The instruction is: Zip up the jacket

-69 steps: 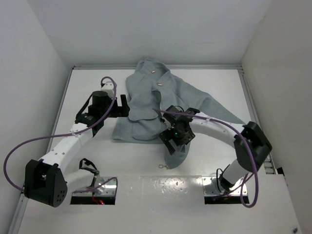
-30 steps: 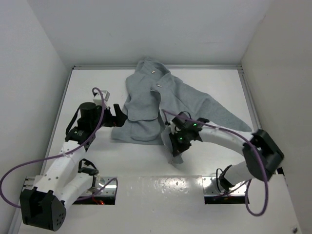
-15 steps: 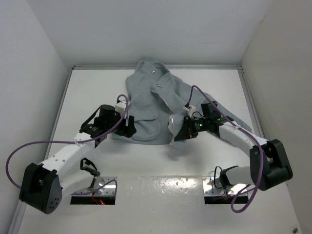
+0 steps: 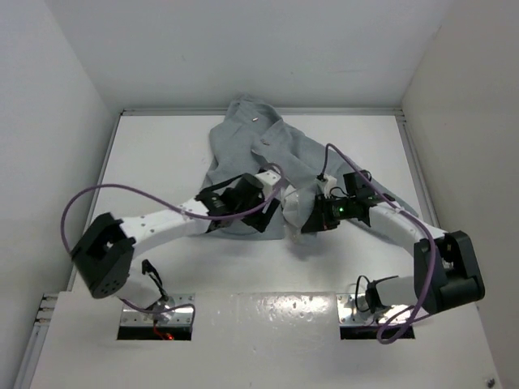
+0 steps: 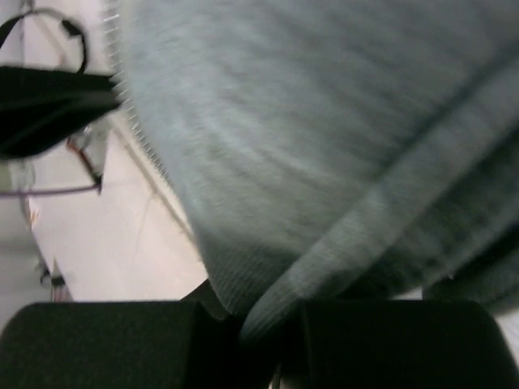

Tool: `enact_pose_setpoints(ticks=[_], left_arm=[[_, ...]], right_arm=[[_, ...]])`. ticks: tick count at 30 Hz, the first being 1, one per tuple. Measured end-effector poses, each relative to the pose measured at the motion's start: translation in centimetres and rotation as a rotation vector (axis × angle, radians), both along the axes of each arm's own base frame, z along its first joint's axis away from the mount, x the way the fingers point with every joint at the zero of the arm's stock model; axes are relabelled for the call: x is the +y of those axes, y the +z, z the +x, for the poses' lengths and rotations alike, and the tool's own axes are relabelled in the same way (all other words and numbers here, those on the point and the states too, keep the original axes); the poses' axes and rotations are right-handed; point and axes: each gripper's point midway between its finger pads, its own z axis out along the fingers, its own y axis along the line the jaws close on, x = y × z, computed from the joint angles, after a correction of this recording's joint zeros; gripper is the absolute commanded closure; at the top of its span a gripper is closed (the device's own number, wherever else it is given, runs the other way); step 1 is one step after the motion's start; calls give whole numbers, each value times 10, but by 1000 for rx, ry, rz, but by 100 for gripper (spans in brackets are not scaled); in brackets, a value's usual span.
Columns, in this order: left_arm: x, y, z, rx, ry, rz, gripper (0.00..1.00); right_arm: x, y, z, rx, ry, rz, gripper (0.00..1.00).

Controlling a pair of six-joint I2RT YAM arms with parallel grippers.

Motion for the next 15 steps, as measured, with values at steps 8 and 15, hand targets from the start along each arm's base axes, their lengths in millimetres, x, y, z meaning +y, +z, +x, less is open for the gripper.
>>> enact_pose_setpoints(ticks=[8, 15], left_arm=[[-23, -49, 18, 90, 159, 116, 16], [-20, -61, 5, 171, 276, 140, 24]], right_arm=[[-47, -22, 19, 87, -211, -64, 100], [-50, -24, 19, 93, -225, -78, 100]])
